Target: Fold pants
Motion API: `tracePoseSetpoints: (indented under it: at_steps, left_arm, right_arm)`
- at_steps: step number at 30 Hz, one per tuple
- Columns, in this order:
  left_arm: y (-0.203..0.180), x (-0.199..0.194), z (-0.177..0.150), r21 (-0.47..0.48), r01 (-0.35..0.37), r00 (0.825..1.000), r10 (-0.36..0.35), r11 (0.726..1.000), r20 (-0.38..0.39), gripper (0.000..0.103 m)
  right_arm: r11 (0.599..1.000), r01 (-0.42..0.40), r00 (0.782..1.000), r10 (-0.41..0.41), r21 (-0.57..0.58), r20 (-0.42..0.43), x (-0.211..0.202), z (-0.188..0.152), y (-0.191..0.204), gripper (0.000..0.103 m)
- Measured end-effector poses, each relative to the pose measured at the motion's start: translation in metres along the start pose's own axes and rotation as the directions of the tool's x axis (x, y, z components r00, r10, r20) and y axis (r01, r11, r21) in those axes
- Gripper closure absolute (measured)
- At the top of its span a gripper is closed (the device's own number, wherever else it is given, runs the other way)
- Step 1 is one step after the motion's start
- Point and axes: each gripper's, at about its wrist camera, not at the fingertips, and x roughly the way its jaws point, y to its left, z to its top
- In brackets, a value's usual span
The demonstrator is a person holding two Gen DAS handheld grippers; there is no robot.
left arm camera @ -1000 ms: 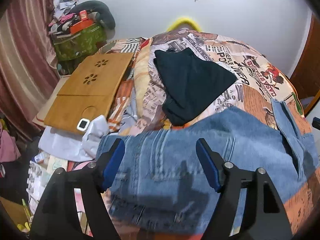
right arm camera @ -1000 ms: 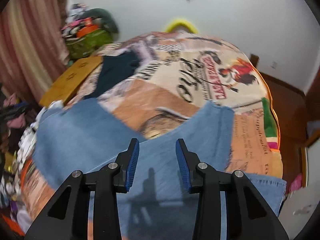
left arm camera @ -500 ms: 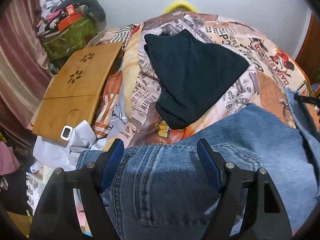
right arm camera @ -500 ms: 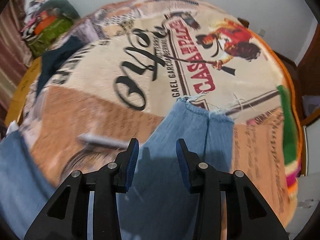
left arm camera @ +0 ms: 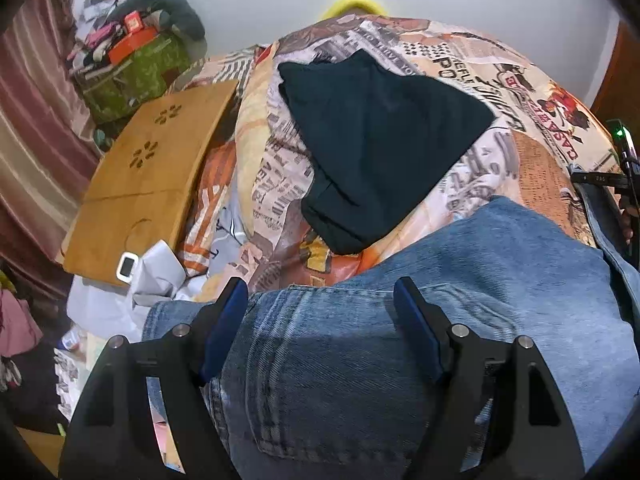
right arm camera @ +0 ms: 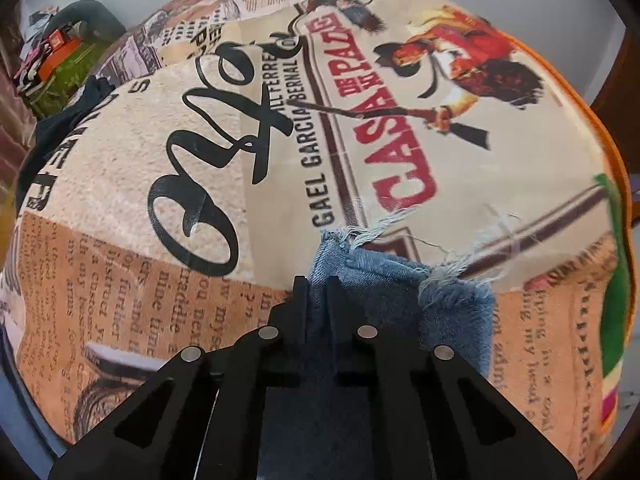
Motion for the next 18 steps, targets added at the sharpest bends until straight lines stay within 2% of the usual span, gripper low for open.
tracePoseSetpoints:
  at_steps: [2,5,10,13,18]
  left_arm:
    - [-0.008,-0.010,0.001,0.025,0.001,1.000,-0.002,1.000,0.012,0.027]
    - [-0.023,-0.023,0.001,0.059,0.037,0.999,-0.039,0.998,0.034,0.016]
    - [-0.060,-0.038,-0.002,0.096,0.109,0.994,-0.111,0.989,0.017,0.015]
    - [-0.089,-0.042,-0.005,0.127,0.134,0.991,-0.135,0.983,-0.006,0.015]
    - [-0.136,-0.038,-0.014,0.181,0.159,0.986,-0.147,0.971,-0.078,0.015]
  right_arm:
    - [1.000,0.006,0.999,-0.006,-0.005,0.044,-0.021,-0.005,-0.004,0.097]
    - [0.999,-0.026,0.993,0.023,0.023,0.115,-0.067,-0.010,-0.022,0.097]
    - [0.998,-0.041,0.966,0.028,0.048,0.256,-0.163,-0.020,-0.048,0.097]
    - [0.996,-0.051,0.933,0.021,0.072,0.358,-0.233,-0.036,-0.071,0.097]
    - [0.991,-0.077,0.871,0.011,0.113,0.492,-0.318,-0.062,-0.110,0.098]
